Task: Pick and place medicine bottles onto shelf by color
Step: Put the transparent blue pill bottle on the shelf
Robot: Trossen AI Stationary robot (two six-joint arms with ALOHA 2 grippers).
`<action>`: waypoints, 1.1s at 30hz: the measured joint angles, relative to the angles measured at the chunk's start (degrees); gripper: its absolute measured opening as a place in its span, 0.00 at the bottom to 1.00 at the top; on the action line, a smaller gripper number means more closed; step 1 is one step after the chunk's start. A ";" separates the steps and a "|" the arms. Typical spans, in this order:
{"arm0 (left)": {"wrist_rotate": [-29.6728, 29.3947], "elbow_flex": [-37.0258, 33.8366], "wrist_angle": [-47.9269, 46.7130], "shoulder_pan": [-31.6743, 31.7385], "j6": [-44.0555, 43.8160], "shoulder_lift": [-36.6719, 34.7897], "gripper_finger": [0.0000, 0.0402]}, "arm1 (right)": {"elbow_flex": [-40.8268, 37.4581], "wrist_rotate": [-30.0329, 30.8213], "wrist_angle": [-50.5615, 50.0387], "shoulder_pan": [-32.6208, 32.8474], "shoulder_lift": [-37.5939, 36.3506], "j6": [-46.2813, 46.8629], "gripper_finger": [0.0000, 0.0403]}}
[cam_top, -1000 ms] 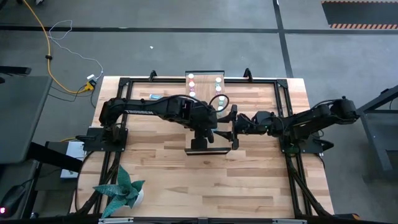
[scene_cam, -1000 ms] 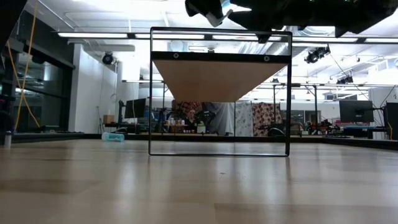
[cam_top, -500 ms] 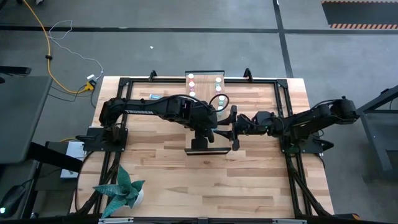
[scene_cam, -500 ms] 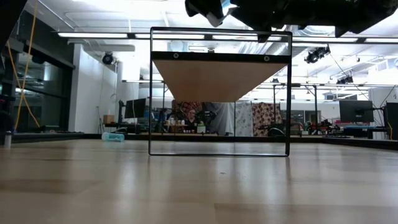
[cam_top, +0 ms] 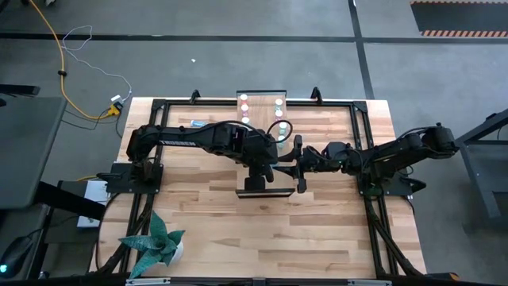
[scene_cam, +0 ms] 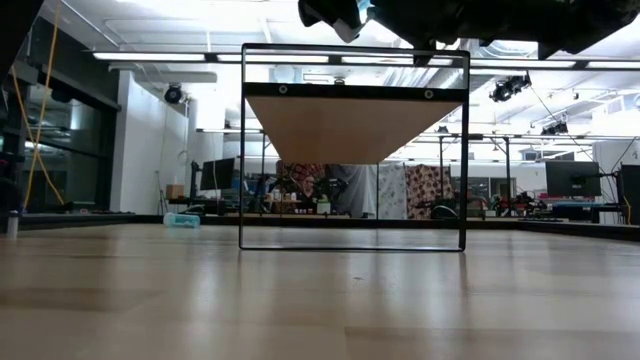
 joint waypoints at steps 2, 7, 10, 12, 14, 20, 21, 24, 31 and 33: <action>-0.02 0.00 0.04 0.05 0.03 0.00 0.24 | 0.00 -0.02 0.00 0.00 -0.02 0.00 0.22; -0.02 0.00 0.11 0.07 0.14 0.00 0.24 | 0.00 -0.09 -0.02 -0.02 -0.02 -0.02 0.22; -0.03 0.00 0.11 0.07 0.14 0.00 0.24 | 0.00 -0.11 -0.08 -0.02 -0.02 -0.02 0.22; -0.04 0.00 0.11 0.07 0.14 0.00 0.24 | 0.00 -0.13 -0.24 -0.02 -0.02 -0.02 0.22; -0.04 -0.02 0.09 0.07 0.14 0.00 0.25 | 0.00 -0.15 -0.29 -0.02 -0.02 -0.02 0.22; -0.03 -0.03 0.51 0.07 0.28 -0.10 0.33 | 0.02 -0.15 -1.59 -0.04 -0.04 -0.56 0.22; -0.04 -0.03 0.34 0.07 0.27 -0.23 0.35 | 0.02 -0.13 -1.88 -0.04 -0.16 -0.89 0.22; -0.04 -0.02 -0.28 0.07 0.27 -0.40 0.41 | 0.02 0.99 -3.94 -0.04 -1.28 -1.10 0.22; -0.28 2.08 -10.23 0.24 -1.89 -2.85 0.48 | 0.02 3.52 -11.74 -0.04 -6.78 -3.45 0.22; -1.78 1.15 -8.97 0.26 -2.87 -4.87 0.48 | -0.32 3.52 -13.69 -0.02 -8.69 -4.14 0.22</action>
